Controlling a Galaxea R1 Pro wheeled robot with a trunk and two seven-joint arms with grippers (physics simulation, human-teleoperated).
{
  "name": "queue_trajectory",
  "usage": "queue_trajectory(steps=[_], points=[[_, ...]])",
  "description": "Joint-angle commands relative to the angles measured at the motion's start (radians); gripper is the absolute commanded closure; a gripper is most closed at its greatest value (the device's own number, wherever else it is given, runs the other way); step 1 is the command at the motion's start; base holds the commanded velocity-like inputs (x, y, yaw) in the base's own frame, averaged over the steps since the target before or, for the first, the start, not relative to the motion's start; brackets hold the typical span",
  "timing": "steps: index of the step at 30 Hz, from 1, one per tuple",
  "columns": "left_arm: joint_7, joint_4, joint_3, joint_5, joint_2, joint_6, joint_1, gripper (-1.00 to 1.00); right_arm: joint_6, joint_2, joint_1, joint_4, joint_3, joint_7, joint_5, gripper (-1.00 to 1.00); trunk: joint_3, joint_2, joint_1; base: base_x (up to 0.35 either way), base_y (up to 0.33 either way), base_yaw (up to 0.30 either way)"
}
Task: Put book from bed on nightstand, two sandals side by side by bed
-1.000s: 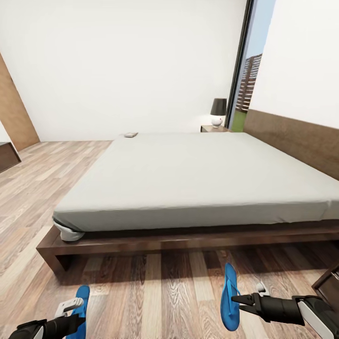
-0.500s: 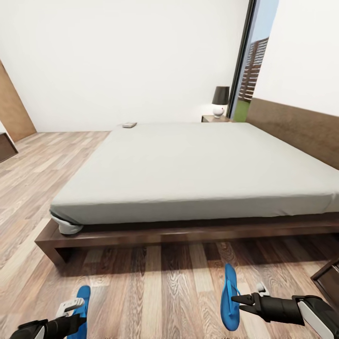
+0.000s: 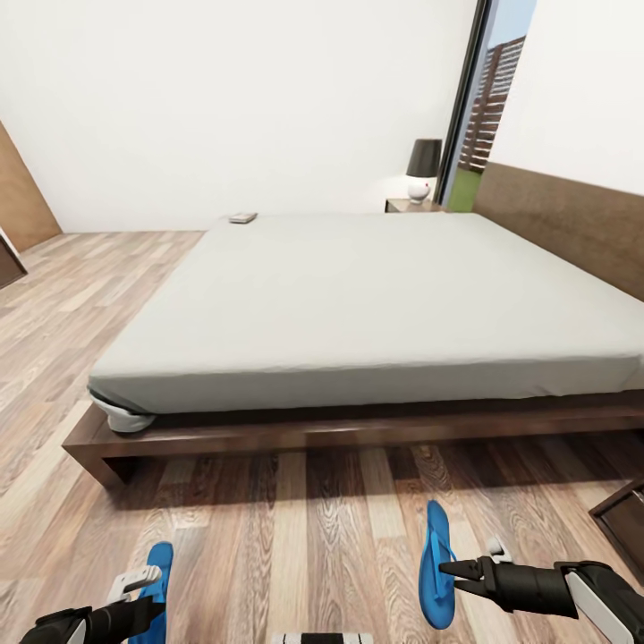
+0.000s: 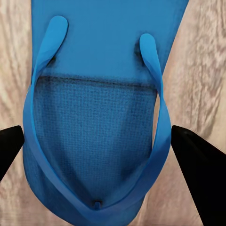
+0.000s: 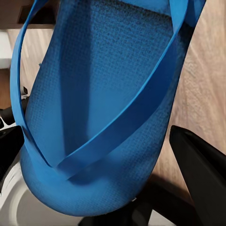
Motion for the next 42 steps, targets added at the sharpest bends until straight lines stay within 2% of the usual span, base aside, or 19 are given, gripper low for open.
queue_trajectory(steps=[1,42], points=[[-0.007,-0.002,0.009,-0.006,-0.001,0.007,-0.001,1.00,0.006,-0.001,-0.001,0.000,0.004,0.000,-0.009,1.00,-0.005,-0.001,0.000,0.000,0.000,0.000],[-0.006,-0.002,0.007,-0.004,-0.003,0.006,-0.001,1.00,0.006,0.000,-0.001,0.000,0.004,-0.002,-0.006,1.00,-0.163,-0.010,0.019,0.000,0.000,0.000]])
